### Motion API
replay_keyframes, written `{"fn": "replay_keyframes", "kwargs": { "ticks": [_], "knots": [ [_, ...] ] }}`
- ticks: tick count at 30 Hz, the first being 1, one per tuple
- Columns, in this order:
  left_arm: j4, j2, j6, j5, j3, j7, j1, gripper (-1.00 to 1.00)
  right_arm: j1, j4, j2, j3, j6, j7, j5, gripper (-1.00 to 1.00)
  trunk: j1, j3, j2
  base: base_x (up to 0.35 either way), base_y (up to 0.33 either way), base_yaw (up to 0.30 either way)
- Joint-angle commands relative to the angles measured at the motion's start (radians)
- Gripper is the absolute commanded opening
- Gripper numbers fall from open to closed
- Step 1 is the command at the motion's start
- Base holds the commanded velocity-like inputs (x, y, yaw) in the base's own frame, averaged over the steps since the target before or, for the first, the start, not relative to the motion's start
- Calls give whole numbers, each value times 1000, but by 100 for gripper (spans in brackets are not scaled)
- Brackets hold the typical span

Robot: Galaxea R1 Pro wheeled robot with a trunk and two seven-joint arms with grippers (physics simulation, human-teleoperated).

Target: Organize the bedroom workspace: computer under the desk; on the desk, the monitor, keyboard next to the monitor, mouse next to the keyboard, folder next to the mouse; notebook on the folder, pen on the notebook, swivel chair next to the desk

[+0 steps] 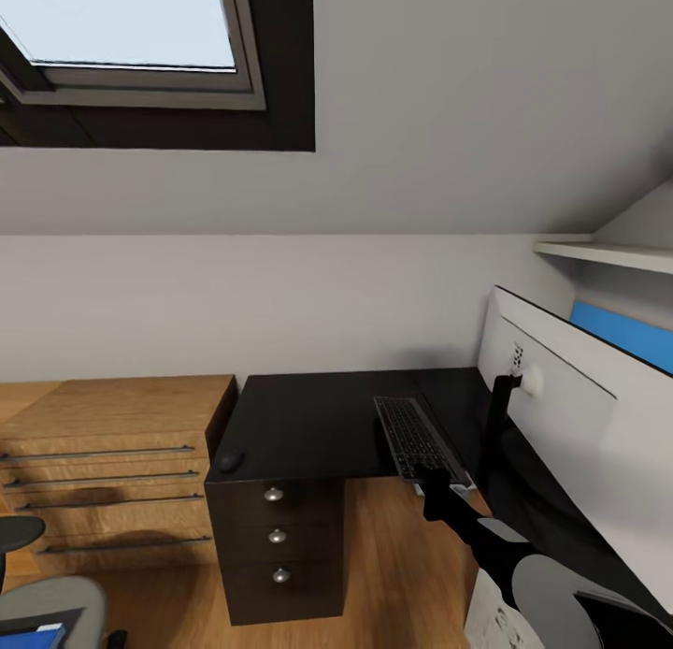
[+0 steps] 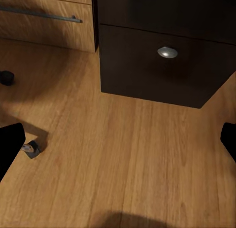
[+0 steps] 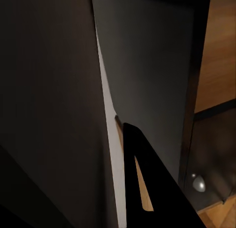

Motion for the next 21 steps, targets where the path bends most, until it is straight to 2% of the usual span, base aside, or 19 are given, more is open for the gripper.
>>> {"fn": "replay_keyframes", "kwargs": {
  "ticks": [1,21],
  "knots": [
    [0,0,-2,1,-1,4,-1,100,-1,1,0,-8,6,1,1,-100,4,-4,-8,0,0,0],
    [0,-2,-3,1,-1,4,-1,100,0,-1,-1,-8,6,2,2,-100,81,-67,-148,0,0,0]
  ]
}}
